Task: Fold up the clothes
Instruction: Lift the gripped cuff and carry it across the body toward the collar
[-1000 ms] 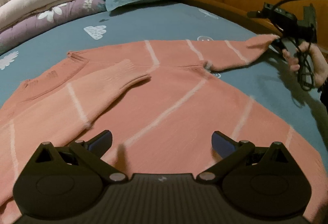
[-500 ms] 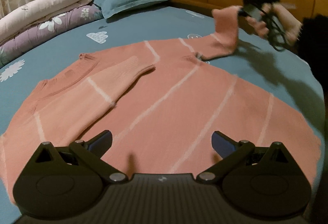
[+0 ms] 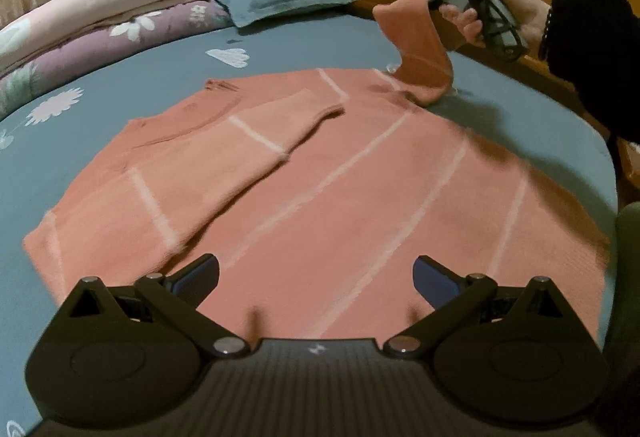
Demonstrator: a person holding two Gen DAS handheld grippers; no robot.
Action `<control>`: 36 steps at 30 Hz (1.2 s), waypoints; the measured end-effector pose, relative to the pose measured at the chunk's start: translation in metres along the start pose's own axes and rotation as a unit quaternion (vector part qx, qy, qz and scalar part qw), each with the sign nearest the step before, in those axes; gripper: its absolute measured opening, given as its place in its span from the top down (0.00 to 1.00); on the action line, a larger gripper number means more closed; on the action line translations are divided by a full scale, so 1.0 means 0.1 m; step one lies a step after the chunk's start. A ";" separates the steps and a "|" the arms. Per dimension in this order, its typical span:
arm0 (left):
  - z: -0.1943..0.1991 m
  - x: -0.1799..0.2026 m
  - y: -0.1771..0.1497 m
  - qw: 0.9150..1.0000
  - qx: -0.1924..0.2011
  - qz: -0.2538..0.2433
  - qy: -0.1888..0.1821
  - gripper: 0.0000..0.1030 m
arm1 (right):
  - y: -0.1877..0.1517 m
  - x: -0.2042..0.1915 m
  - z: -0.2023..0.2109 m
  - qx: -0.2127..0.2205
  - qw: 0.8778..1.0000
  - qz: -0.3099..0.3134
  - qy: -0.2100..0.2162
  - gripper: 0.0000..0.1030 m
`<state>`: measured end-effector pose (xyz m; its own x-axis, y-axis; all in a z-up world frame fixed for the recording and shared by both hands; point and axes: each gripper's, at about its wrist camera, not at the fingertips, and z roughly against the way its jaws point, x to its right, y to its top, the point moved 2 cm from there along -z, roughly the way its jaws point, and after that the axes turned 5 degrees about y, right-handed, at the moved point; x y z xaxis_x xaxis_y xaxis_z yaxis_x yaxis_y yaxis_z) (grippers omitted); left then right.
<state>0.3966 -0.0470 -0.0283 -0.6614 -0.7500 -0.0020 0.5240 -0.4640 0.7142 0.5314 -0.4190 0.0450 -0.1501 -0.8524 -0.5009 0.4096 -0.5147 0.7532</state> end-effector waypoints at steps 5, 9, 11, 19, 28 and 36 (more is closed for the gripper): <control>0.08 -0.21 -0.09 1.000 -0.025 0.014 -0.003 0.01 | -0.09 -0.35 -0.10 -0.010 1.000 0.025 0.000 0.00; 0.14 -0.33 -0.16 0.999 -0.049 0.015 -0.016 0.01 | -0.22 -0.57 -0.19 -0.022 0.999 0.044 0.003 0.00; 0.16 -0.35 -0.19 0.998 -0.057 0.009 -0.024 0.01 | -0.28 -0.67 -0.24 -0.028 0.998 0.053 0.005 0.00; 0.17 -0.36 -0.25 0.996 -0.084 -0.009 -0.028 0.01 | -0.58 -0.98 -0.48 -0.051 0.995 0.086 0.010 0.00; 0.15 -0.42 -0.30 0.996 -0.089 -0.001 -0.029 0.01 | -0.88 -1.39 -0.70 -0.085 0.988 0.123 0.036 0.00; 0.14 -0.47 -0.33 0.996 -0.088 0.006 -0.032 0.01 | -1.27 -1.73 -0.86 -0.138 0.971 0.182 0.067 0.00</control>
